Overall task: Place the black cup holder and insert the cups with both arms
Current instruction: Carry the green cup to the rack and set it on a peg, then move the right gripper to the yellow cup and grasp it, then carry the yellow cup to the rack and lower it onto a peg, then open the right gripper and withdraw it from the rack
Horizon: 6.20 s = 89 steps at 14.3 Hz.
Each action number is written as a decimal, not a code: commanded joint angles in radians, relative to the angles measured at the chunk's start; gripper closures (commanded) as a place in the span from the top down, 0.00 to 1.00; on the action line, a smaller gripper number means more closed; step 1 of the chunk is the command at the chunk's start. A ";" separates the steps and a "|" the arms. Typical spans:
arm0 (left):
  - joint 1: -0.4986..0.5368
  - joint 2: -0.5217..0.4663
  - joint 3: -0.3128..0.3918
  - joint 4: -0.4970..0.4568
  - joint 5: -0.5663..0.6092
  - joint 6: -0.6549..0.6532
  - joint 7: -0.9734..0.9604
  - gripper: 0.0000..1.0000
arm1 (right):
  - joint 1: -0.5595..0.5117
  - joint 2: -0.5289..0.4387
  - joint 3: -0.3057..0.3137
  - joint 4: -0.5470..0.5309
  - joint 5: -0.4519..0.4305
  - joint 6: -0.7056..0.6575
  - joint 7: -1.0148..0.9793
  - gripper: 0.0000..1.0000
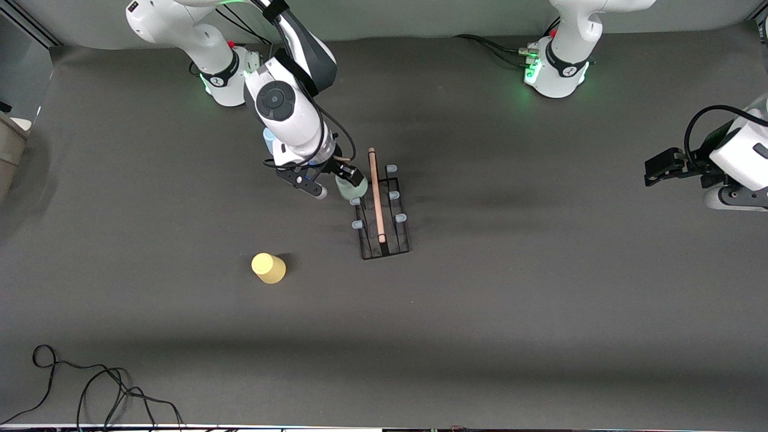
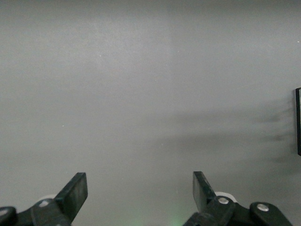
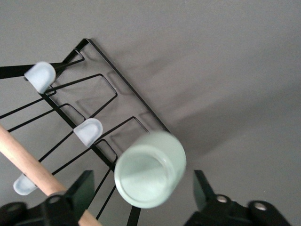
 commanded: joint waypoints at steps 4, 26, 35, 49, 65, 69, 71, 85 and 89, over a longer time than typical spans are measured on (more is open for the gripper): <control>-0.008 0.001 0.003 0.012 0.016 -0.001 0.013 1.00 | -0.051 0.007 -0.054 0.153 -0.105 -0.216 -0.108 1.00; -0.010 0.002 0.003 0.017 0.014 -0.003 0.013 1.00 | -0.252 0.357 -0.214 0.269 0.017 0.082 -0.704 1.00; -0.010 0.002 0.003 0.017 0.014 -0.003 0.013 1.00 | -0.230 0.365 -0.203 0.266 0.040 0.052 -0.701 0.00; -0.007 0.002 0.003 0.026 0.014 0.008 0.013 1.00 | 0.001 0.228 -0.202 0.483 0.072 -0.165 -0.111 0.00; 0.001 -0.016 0.005 0.015 -0.009 0.002 0.015 1.00 | 0.074 0.317 -0.214 0.487 0.020 -0.154 -0.060 1.00; 0.002 -0.012 0.006 0.015 -0.009 0.009 0.015 1.00 | 0.018 0.233 -0.301 0.577 0.005 -0.446 -0.266 1.00; 0.004 -0.009 0.006 0.015 -0.009 0.009 0.013 1.00 | 0.015 0.214 -0.404 0.655 0.005 -0.627 -0.426 1.00; 0.079 -0.012 -0.063 0.020 -0.007 0.014 0.016 1.00 | 0.020 0.048 -0.814 0.700 -0.155 -0.945 -1.089 1.00; 0.078 -0.012 -0.063 0.021 -0.007 0.017 0.016 1.00 | 0.021 0.048 -0.814 0.695 -0.155 -0.942 -1.085 1.00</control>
